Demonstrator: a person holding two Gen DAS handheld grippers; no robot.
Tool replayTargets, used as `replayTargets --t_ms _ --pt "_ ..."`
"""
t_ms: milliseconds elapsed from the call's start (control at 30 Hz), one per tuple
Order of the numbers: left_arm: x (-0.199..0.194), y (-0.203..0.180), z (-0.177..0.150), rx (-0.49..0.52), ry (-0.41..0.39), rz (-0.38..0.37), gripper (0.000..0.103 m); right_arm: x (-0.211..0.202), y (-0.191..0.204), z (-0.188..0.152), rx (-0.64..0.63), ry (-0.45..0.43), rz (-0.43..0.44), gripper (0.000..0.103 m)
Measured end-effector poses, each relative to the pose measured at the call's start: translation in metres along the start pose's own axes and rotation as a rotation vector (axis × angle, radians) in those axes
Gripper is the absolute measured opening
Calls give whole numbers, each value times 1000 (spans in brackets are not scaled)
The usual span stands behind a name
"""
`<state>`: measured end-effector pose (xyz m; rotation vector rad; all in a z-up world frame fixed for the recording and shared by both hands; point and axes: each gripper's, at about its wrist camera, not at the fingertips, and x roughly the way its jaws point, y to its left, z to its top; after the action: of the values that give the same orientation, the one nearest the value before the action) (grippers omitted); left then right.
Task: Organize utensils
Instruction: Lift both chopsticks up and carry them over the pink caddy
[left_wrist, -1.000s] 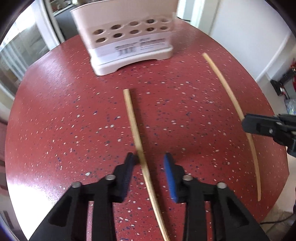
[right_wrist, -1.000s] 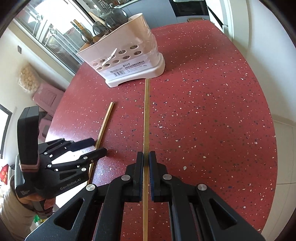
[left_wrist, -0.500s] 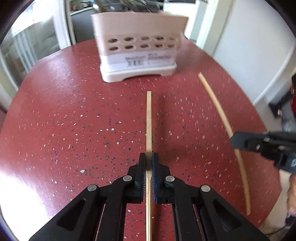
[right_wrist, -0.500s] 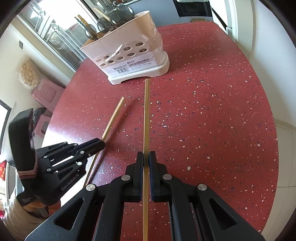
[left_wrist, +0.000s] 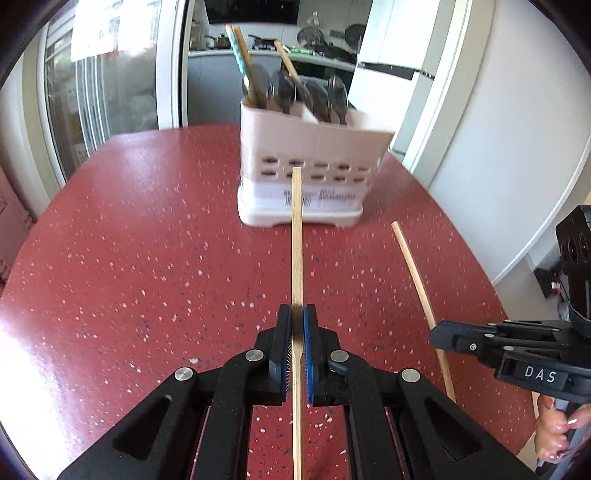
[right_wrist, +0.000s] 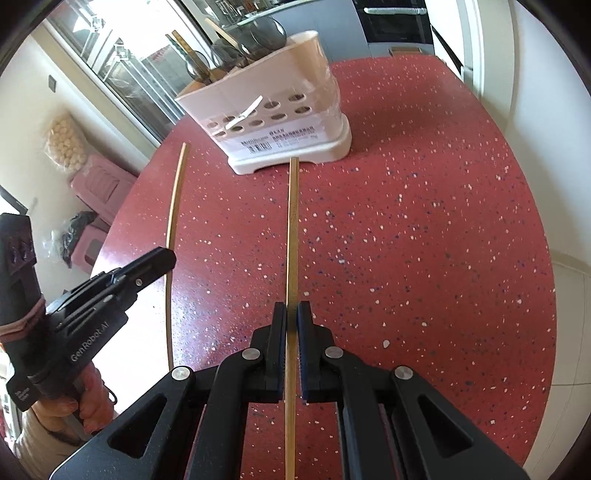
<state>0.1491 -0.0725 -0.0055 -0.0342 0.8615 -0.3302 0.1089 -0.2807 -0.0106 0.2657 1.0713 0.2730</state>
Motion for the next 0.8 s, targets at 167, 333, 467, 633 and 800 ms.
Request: replayTargets --t_ms 167,333,467,633,800 --pt "-9 -1 9 0 -52 10 36 -9 8 5 -15 -35 2 6" --pt "-18 -1 16 -2 -104 20 36 -19 16 15 -32 -75 4 6" --pt "-24 -1 24 -2 -140 30 36 -23 22 24 -45 -99 7 6" --pt "-29 0 32 -4 -164 27 36 -30 27 36 -55 -129 13 6" --pt "-30 3 42 -18 -183 25 36 -36 32 49 -61 -158 23 6"
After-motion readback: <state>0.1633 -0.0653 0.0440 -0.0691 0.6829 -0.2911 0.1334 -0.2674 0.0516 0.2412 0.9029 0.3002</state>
